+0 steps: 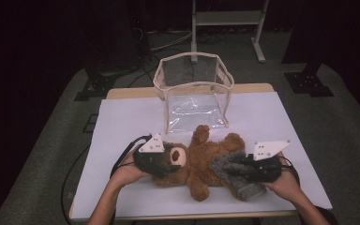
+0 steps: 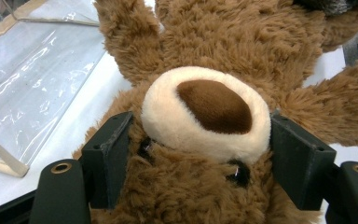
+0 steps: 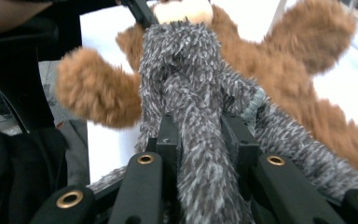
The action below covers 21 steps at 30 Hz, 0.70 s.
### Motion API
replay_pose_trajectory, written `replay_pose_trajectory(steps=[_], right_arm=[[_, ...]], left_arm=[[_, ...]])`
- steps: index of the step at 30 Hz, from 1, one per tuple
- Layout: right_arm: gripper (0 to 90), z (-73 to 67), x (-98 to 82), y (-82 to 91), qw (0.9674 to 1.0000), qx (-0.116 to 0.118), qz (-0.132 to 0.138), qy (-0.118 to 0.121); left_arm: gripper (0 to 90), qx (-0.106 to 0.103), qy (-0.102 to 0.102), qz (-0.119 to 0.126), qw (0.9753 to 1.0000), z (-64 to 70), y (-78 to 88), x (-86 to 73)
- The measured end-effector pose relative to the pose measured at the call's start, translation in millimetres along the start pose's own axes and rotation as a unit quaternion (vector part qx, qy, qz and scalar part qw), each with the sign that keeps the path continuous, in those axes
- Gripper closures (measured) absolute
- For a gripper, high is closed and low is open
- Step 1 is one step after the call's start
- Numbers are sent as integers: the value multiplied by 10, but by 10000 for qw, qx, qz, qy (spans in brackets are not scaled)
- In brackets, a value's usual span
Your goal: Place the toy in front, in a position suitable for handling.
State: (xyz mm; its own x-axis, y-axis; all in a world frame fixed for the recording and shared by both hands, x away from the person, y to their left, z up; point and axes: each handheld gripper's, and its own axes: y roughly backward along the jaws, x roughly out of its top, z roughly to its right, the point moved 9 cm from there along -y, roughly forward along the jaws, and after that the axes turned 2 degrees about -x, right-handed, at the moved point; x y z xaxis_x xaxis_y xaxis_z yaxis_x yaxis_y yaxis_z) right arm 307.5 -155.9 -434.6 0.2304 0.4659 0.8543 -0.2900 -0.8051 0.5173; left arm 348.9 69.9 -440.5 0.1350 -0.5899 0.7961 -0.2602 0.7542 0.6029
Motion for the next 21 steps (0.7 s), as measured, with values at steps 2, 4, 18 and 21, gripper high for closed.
replay_pose_trajectory(steps=[2,4,18,21], right_arm=[[705,-9,-133,84,9999,-53,-28,-118],[704,-16,-174,106,9998,-66,-35,-175],[707,12,-309,121,9991,-55,-40,-429],[709,54,-159,54,9993,-1,75,-368]], left_arm=[[274,-17,-20,-11,10000,7,2,-2],[274,-34,-21,1,10000,17,2,0],[171,-37,-188,55,9998,44,-40,42],[196,-49,-204,62,9998,31,-64,48]])
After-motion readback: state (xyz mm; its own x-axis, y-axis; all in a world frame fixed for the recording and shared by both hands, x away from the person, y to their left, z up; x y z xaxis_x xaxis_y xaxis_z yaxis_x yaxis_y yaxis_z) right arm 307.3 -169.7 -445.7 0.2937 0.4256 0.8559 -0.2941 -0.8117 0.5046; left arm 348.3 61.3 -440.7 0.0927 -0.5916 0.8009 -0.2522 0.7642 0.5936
